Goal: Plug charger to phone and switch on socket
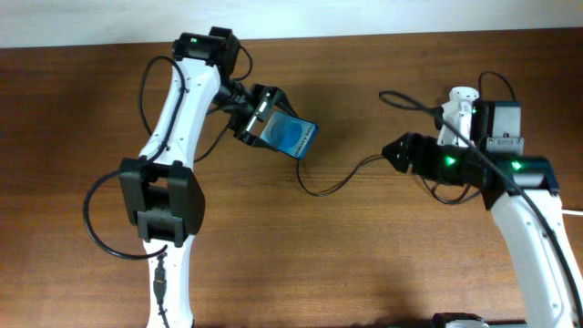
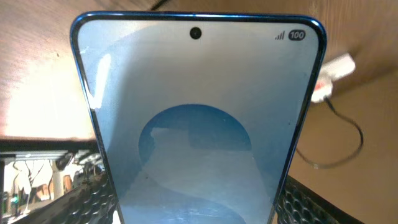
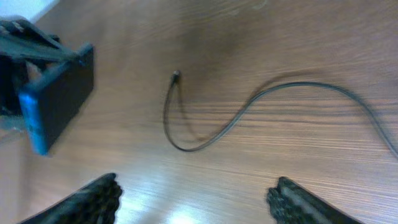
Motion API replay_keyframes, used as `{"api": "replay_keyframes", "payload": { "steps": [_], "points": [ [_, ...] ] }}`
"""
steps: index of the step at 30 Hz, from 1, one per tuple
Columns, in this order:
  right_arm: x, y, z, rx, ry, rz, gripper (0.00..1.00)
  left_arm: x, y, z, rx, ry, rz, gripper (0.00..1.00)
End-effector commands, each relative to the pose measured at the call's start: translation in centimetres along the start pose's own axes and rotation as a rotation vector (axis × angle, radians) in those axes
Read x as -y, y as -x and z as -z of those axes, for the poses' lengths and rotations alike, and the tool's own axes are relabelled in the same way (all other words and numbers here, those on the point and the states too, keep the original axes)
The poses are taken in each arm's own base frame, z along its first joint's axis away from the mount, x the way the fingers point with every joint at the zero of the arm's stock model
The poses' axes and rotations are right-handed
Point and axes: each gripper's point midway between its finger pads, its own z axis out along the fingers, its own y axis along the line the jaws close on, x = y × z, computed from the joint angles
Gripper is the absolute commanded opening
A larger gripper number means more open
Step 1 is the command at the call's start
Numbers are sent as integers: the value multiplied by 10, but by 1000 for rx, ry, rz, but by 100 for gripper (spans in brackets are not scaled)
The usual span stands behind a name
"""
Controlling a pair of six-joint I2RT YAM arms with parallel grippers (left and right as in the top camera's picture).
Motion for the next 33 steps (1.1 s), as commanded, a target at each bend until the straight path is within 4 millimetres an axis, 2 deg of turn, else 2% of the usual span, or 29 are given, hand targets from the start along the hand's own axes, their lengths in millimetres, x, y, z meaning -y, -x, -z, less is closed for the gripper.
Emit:
{"api": "replay_keyframes", "payload": {
  "steps": [1,6,12,19,26,33],
  "points": [
    [-26,5,-12,-52,162,-108,77,5,1,-8,105,33,60,0],
    [-42,13,-34,-80,247,-137,73,3,-5,-21,150,75,135,0],
    [-83,9,-51,-72,309,-20,72,3,-8,-24,150,76,193,0],
    [-89,0,-68,-67,199,-170,72,3,-8,-24,150,74,198,0],
    [-94,-12,-80,-83,156,-191,72,8,-15,-31,146,71,167,0],
    [-89,-19,-96,-134,146,-222,71,14,-28,-45,140,78,118,0]
  ]
}}
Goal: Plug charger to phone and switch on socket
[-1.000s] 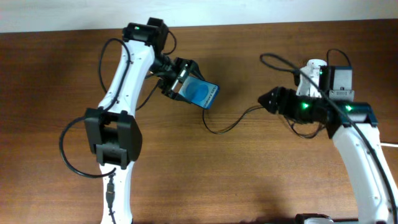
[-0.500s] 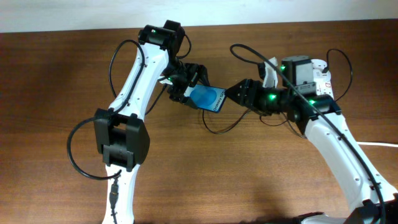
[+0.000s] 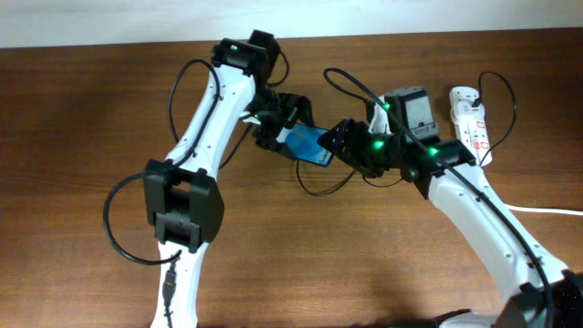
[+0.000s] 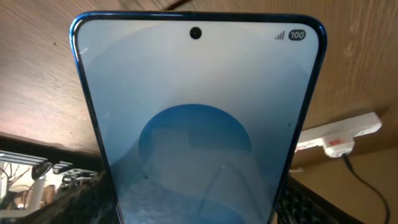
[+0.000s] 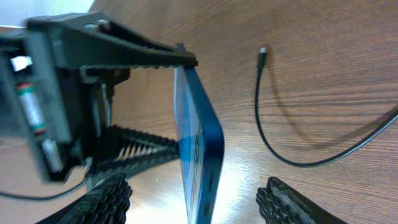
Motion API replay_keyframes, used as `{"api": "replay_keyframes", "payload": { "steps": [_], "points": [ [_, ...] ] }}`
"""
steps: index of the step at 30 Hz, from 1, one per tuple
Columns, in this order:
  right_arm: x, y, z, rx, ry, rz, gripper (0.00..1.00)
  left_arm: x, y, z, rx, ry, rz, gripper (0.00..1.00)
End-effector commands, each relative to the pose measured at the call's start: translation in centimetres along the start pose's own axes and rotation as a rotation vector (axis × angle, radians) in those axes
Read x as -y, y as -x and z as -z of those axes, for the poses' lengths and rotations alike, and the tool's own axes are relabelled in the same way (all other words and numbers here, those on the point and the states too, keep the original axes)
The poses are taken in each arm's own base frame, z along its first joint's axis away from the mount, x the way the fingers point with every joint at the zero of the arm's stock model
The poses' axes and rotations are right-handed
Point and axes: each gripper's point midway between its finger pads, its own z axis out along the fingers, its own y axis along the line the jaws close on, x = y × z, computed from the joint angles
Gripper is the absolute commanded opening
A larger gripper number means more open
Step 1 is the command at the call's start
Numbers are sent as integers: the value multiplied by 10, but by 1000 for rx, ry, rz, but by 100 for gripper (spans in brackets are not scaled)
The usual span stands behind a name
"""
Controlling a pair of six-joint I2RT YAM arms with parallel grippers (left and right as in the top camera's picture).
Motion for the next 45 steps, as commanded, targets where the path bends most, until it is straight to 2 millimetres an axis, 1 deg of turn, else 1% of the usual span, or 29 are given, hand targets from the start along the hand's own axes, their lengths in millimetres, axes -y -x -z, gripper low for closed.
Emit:
{"api": "replay_keyframes", "payload": {
  "steps": [1,5,6,7,11,14,19,23,26,31,45],
  "points": [
    [-3,1,-6,-11,-1,-5,71,7,-15,0,-9,-21,-30,0],
    [-4,0,-8,-9,2,2,70,7,-19,0,-28,-22,-28,0],
    [-3,1,-8,-3,-4,2,67,8,-23,0,-48,-26,-28,0],
    [-3,2,-8,1,-8,2,66,9,-27,0,-71,-30,-28,0],
    [-3,2,-8,1,-8,2,61,9,-31,0,-99,-34,-28,0],
    [-2,3,-8,4,-11,2,60,10,-38,1,-139,-40,-27,0],
    [-1,3,-8,9,-15,2,59,9,-44,-2,-145,-32,-34,0],
    [-1,4,-8,9,-16,2,51,8,-49,-5,-147,-23,-44,0],
    [-1,4,-8,9,-16,2,45,8,-49,-6,-145,-21,-46,0],
    [-1,3,-8,9,-16,2,37,8,-50,-6,-145,-21,-47,0],
    [-1,3,-8,9,-16,2,23,9,-49,-6,-143,-23,-50,0]
  ]
}}
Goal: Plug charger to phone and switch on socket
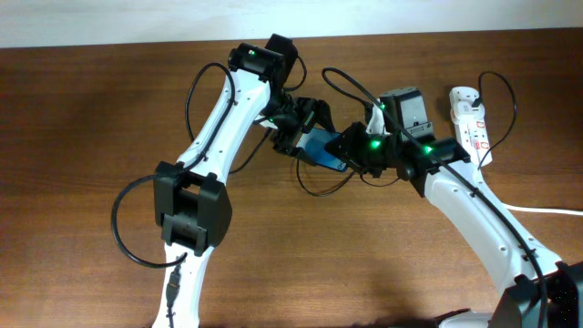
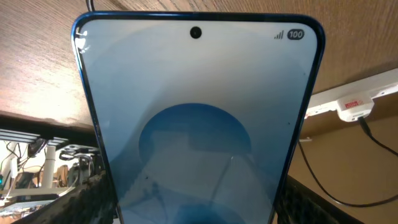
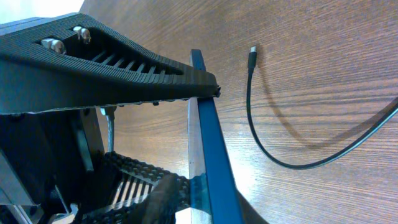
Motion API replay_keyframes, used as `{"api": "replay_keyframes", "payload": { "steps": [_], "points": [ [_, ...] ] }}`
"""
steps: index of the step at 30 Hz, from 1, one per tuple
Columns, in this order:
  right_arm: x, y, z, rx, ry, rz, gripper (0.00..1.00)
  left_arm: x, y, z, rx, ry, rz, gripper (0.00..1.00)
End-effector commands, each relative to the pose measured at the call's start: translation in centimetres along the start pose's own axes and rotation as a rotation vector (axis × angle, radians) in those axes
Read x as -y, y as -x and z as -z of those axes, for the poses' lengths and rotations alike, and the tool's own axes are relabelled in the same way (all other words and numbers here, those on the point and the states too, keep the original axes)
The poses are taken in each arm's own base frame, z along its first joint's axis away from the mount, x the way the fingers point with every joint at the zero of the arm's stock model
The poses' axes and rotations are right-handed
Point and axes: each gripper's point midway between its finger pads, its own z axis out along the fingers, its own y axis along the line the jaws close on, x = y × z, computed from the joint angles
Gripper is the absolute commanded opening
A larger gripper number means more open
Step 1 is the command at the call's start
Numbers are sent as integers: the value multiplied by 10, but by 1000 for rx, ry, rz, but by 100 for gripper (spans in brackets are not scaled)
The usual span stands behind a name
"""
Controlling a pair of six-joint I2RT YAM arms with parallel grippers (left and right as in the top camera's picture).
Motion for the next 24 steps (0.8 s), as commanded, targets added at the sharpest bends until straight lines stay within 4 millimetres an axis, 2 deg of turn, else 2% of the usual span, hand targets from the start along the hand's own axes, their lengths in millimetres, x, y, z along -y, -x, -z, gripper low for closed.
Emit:
{"api": "replay_keyframes", "payload": {
  "steps": [1,9,14,20,22,23,24],
  "points": [
    [-6,2,-1,5,7,24,22,6,-11,5,-28,-25,-8,0],
    [-7,2,-1,5,7,23,15,6,-11,5,-29,-26,-9,0],
    [-6,2,-1,5,7,23,4,6,-11,5,-29,-26,-8,0],
    [-6,2,-1,6,7,23,4,6,-11,5,-30,-25,-8,0],
    [-6,2,-1,6,7,23,4,6,-11,5,-30,-25,-8,6],
    [-6,2,-1,6,7,23,4,6,-11,5,-30,-25,-8,18],
    [-6,2,-1,6,7,23,4,6,-11,5,-29,-25,-8,25]
  ]
}}
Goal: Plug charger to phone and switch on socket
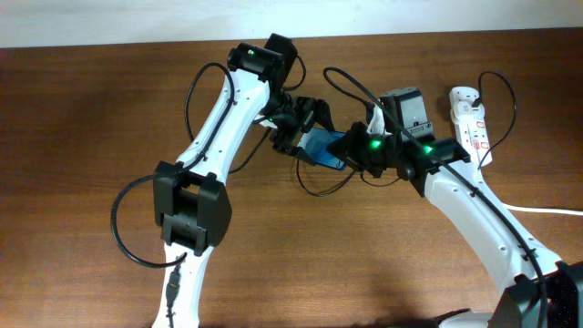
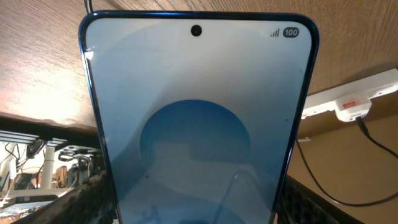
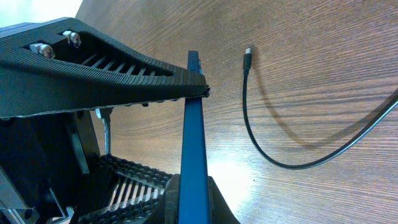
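The blue phone hangs above the table between both arms. My left gripper is shut on its long edges; in the left wrist view the screen fills the frame between the fingers. My right gripper is shut on the phone's two faces, and there the phone shows edge-on. The black charger cable lies loose on the wood, with its plug bare and apart from the phone. The white socket strip lies at the far right.
A black box sits behind my right arm, next to the strip. A white lead runs off the right table edge. The charger cable loops under the phone toward the strip.
My right gripper's fingers have shut on the phone's faces; before, only one finger lay beside it. The phone now stands more squarely edge-on to the right wrist camera. The left grip is unchanged.
My left gripper held the phone at the table's left middle, with my right gripper open and far off near the strip. Then both arms stood together at the centre, the right fingers open around the phone. Now both grippers hold it above the cable.
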Motion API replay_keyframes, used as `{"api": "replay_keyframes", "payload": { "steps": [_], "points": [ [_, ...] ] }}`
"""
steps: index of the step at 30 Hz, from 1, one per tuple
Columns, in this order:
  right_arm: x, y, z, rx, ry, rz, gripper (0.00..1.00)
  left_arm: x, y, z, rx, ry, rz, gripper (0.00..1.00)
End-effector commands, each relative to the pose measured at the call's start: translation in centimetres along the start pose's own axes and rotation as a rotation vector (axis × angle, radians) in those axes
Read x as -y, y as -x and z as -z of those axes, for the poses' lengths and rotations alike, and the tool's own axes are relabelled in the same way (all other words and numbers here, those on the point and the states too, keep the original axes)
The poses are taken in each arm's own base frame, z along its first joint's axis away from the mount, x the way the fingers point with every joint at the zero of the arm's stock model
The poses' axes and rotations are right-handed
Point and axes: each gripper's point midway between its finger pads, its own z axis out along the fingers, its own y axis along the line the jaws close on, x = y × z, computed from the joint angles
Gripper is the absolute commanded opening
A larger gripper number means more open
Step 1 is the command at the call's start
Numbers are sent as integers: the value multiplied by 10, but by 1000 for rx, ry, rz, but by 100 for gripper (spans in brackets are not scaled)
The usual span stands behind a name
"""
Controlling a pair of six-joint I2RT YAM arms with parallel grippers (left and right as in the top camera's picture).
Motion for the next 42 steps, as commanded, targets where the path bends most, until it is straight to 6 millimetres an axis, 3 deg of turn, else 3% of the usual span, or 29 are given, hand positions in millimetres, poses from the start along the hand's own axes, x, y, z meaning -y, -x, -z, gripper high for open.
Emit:
{"api": "replay_keyframes", "payload": {
  "steps": [1,3,6,7,13,24,33,35,38,42],
  "points": [
    [-8,1,-1,0,16,37,4,5,-12,5,-30,-21,-7,32],
    [-8,1,-1,0,16,37,4,5,-12,5,-30,-21,-7,61],
    [-8,1,-1,0,16,37,4,5,-12,5,-27,-21,-7,94],
    [-8,2,-1,1,16,36,4,5,-11,5,-22,-20,-6,98],
    [-10,4,0,10,24,40,4,4,-4,6,8,-16,-32,99],
    [10,41,23,70,54,-43,4,7,6,23,-28,-66,-160,99],
    [24,62,42,94,95,-105,4,20,14,47,-81,-194,-484,99],
    [24,64,48,87,121,-115,4,32,8,53,-95,-272,-687,100],
    [17,68,62,103,169,-46,4,47,-20,68,-193,-449,-976,99],
    [3,74,98,196,205,14,4,52,-46,87,-291,-621,-1166,95]
  ]
}}
